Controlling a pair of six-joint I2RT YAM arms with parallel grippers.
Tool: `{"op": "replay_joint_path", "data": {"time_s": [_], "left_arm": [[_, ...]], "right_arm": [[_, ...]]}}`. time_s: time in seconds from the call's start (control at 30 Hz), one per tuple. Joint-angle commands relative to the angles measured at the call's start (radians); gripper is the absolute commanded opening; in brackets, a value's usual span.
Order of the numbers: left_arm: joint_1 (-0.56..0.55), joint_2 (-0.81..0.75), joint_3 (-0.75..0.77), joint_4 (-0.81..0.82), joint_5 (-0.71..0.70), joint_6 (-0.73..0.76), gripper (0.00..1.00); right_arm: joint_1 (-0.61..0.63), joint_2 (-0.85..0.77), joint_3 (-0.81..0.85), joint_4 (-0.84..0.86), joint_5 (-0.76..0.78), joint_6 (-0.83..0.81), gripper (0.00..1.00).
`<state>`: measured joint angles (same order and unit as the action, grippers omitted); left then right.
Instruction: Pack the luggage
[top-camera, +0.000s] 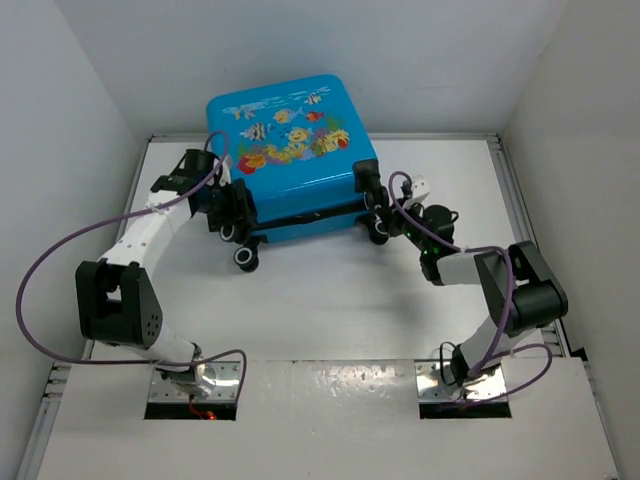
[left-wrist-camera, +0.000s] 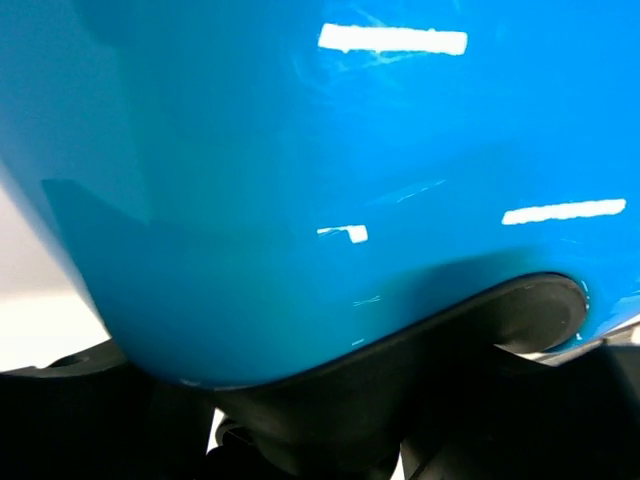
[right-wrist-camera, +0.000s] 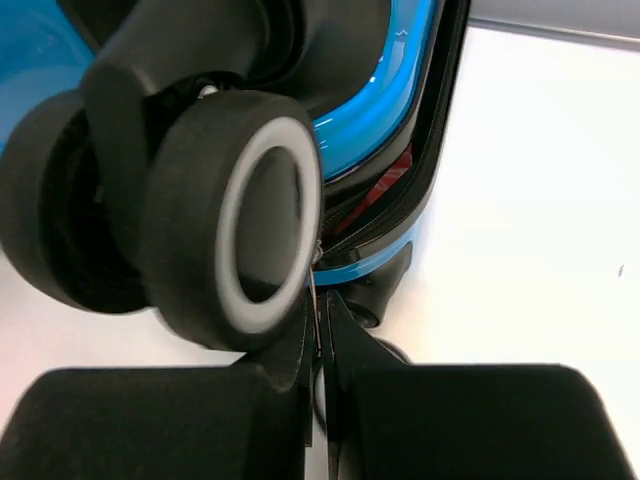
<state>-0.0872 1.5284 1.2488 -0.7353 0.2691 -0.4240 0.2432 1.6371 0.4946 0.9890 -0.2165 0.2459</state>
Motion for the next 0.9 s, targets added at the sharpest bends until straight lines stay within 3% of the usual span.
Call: {"op": "replay_joint_path", "data": {"time_s": [0.0,0.4,0.57,0.8,0.87], "left_arm": [[0.185,0.110,0.018,0.040,-0.500,-0.119,0.03],[0.267,0.239,0.138,0.143,-0.633,0.039,0.00],[0.267,0.280,0.192,0.258,-0.645,0.148,0.00],[0.267,0.320,0.213,0.333,-0.495,0.186,0.01],[0.241,0.331,0.225,0.346,-0.449,0.208,0.07]], "right_arm": [[-0.130,0.032,-0.021,0.045,0.051,-0.127,0.00],[-0.277,0.199,0.225,0.048,-0.125,-0.230,0.00],[-0.274,0.301,0.375,0.020,-0.083,-0.280,0.00],[-0.265,0.478,0.667,-0.021,-0.021,-0.292,0.00],[-0.263,0.568,0.749,-0.024,-0.036,-0.274,0.00]]}}
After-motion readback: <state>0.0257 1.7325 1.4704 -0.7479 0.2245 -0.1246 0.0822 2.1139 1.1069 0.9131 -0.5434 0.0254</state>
